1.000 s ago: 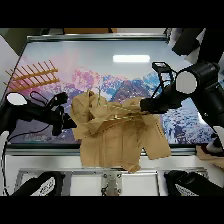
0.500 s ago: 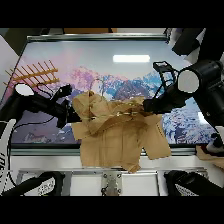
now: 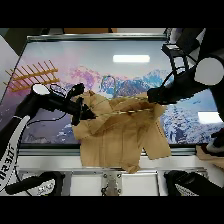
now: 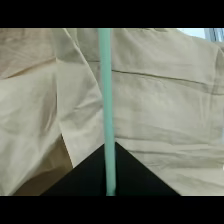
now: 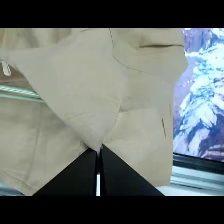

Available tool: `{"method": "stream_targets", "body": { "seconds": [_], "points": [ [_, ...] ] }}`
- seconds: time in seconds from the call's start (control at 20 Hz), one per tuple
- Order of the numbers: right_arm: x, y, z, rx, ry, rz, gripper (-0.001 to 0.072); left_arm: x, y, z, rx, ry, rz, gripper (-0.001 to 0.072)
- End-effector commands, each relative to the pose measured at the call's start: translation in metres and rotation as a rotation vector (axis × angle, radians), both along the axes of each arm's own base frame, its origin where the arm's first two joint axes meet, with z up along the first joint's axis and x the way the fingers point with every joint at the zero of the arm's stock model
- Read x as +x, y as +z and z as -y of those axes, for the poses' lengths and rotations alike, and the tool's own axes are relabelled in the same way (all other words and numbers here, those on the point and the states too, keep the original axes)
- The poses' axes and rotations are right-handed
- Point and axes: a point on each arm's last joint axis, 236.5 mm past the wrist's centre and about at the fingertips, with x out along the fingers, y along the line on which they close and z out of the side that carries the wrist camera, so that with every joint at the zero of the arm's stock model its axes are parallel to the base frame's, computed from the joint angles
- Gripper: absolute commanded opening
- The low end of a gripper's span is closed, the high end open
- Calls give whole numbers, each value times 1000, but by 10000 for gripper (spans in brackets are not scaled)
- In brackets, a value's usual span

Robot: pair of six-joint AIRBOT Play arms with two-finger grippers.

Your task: Fold the clothes and pants, and hang the long-sleeved shirts on hangers.

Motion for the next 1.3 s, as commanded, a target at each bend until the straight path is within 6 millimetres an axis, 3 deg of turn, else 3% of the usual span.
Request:
{"method": "stream_targets", "body": {
  "seconds": [0.0,0.25,0.45,0.65,0.85,1.05,1.25],
  "points": [
    [-4,7,-4,17,13,-1,8,11,-4,12,-3,22,42,11],
    [-16,0,23,-89,-15,-59,9,14,-3,-7,-6,48,16,11],
    [-16,0,23,-91,-17,-58,9,21,1,-31,-5,97,10,11],
    [-13,1,22,-85,-16,-47,9,29,17,-44,-4,147,71,11],
    [-2,5,14,-54,-11,2,9,7,13,-22,-19,44,18,11],
    [-2,7,1,-36,19,24,9,11,8,1,-12,36,61,11],
    [-2,12,-39,46,76,66,8,16,7,8,-6,43,86,11]
  ]
}}
